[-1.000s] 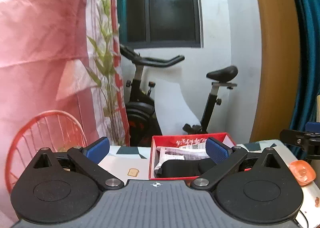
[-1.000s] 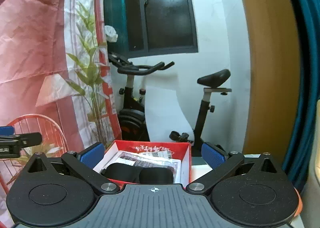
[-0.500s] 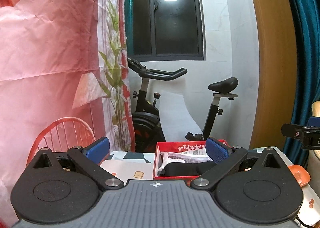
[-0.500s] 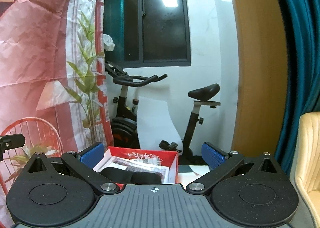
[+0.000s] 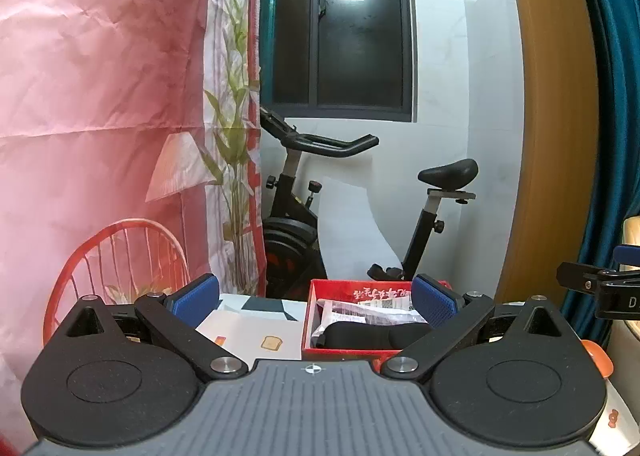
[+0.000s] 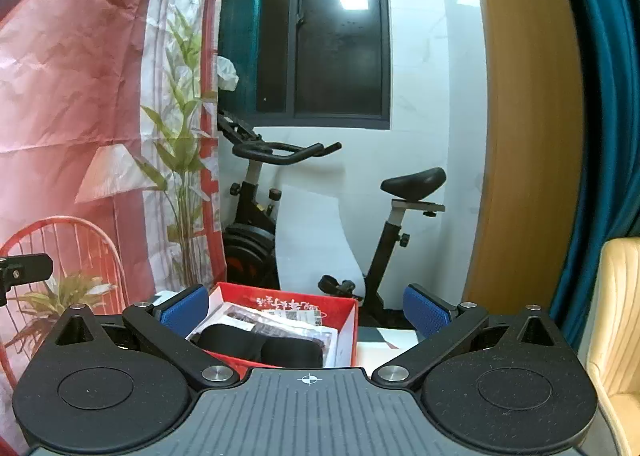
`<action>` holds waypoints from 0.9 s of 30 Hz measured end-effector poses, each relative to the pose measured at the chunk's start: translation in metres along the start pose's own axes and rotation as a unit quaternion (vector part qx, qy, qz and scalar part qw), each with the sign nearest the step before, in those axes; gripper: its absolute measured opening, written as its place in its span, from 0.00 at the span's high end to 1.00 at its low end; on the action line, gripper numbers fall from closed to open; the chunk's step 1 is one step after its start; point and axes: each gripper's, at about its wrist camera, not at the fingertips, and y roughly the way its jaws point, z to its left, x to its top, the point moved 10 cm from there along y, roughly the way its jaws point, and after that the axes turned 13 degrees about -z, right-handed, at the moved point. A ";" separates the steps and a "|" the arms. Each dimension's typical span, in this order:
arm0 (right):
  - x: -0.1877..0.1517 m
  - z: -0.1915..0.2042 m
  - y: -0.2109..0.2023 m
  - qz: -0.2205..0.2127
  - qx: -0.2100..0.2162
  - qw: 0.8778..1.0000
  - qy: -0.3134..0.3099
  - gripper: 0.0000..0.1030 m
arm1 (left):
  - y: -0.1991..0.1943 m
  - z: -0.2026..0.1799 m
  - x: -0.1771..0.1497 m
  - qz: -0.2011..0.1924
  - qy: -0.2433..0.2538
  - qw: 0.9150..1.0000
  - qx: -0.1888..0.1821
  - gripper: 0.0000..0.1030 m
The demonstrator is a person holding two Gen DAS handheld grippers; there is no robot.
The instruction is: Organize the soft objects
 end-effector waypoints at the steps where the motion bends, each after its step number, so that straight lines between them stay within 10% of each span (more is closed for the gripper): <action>1: 0.000 0.001 0.001 0.000 -0.001 1.000 -0.002 0.00 | 0.000 0.001 -0.001 0.001 -0.001 1.000 0.000 0.00; 27: 0.001 0.007 0.000 0.003 0.002 1.000 -0.011 0.00 | -0.008 0.006 0.002 -0.009 -0.007 1.000 0.006 0.00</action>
